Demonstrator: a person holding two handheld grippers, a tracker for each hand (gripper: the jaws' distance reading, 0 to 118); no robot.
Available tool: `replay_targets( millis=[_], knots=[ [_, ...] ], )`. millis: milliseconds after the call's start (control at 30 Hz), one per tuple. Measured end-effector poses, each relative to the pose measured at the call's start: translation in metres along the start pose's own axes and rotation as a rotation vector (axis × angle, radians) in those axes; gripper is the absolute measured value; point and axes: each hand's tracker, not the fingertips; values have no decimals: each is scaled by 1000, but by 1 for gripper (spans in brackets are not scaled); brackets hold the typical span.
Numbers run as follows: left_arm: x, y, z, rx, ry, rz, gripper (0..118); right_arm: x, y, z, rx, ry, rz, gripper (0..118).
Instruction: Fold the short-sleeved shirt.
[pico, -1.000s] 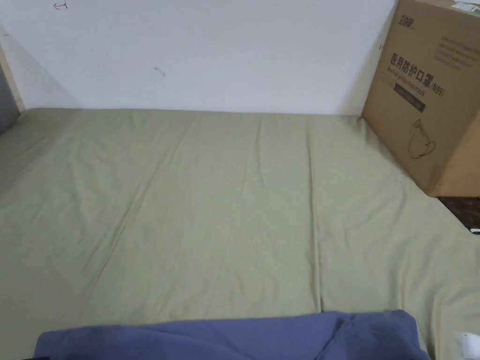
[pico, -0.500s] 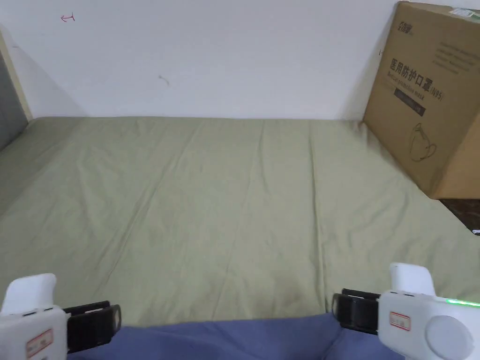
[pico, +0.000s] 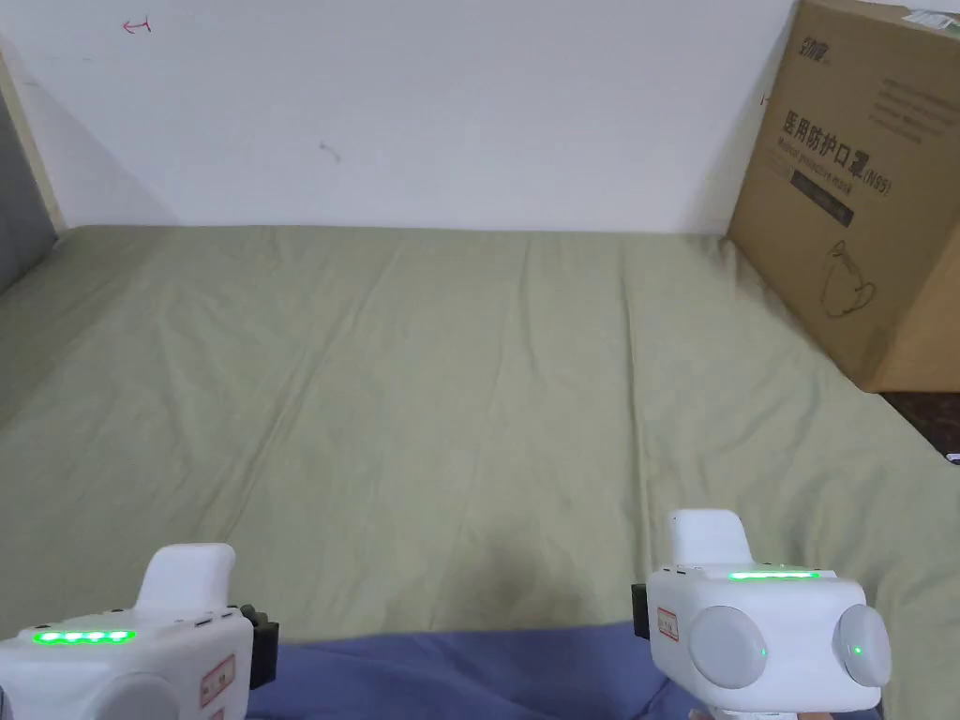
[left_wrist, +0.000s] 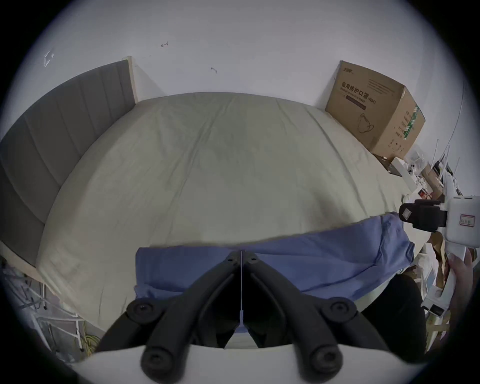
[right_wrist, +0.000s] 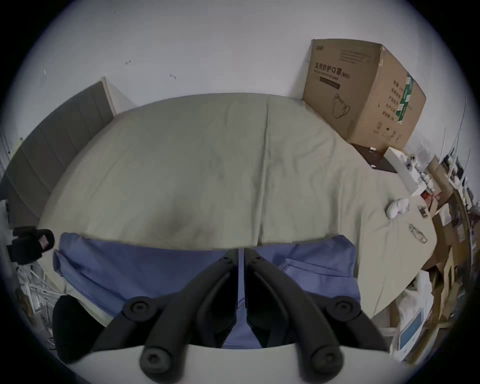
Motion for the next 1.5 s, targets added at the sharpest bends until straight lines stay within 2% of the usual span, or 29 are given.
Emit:
replay_targets(
  millis=[133,233,300,333,367,400,433,467,500,533,567,600,800,900,967,1100,1133,1167,1200,1233,1300,1333,1367,1500],
  knots=[
    [-48,-5,-5,-14,50,76,0,-11,2,-3,-5,-51,25,4],
    [-104,-14,-8,-46,13,249,1,-18,2,-8,-8,-76,34,4],
    [-142,-23,-8,-18,-54,383,1,-22,4,-11,-16,-76,17,4],
    [-162,-29,-8,5,-103,449,6,-25,5,-14,-23,-63,10,4],
    [-176,-33,-7,20,-179,492,14,-29,5,-17,-34,-49,14,4],
    [-190,-37,-7,26,-257,521,33,-33,6,-19,-42,-44,22,4],
    [-203,-43,-10,24,-334,555,67,-37,6,-20,-48,-39,32,4],
    [-212,-46,-13,13,-377,582,93,-40,6,-21,-51,-34,38,4],
    [-216,-49,-16,-1,-424,611,93,-44,7,-22,-54,-30,47,4],
    [-222,-53,-21,-20,-466,633,100,-47,8,-23,-57,-30,56,4],
    [-227,-57,-26,-24,-495,651,117,-49,9,-23,-58,-29,60,4],
    [-232,-62,-25,-17,-518,658,118,-49,10,-23,-60,-24,61,4],
    [-245,-83,-82,-146,-736,779,118,-48,16,-26,-81,-10,60,4],
    [-240,-87,-94,-81,-907,812,118,-48,15,-28,-89,-33,71,4],
    [-233,-87,-105,-105,-976,874,118,-46,14,-31,-95,-38,61,4],
    [-206,-74,-113,-171,-1009,761,115,-43,10,-40,-132,-21,29,4],
    [-199,-71,-117,-210,-1029,755,107,-43,9,-42,-139,-14,22,4],
    [-201,-73,-122,-239,-1026,745,92,-43,8,-43,-145,-10,17,4],
    [-199,-73,-125,-258,-1002,732,63,-44,7,-44,-149,-6,13,4],
    [-195,-75,-130,-291,-927,701,10,-44,7,-44,-153,0,11,4],
    [-186,-80,-141,-384,-708,616,9,-45,6,-44,-159,14,7,4],
    [-188,-79,-137,-332,-816,678,9,-45,5,-44,-163,23,5,4],
    [-189,-73,-129,-320,-811,654,9,-46,5,-44,-165,29,5,4],
    [-170,-53,-103,-309,-605,480,8,-42,4,-41,-161,46,3,4]
  ],
)
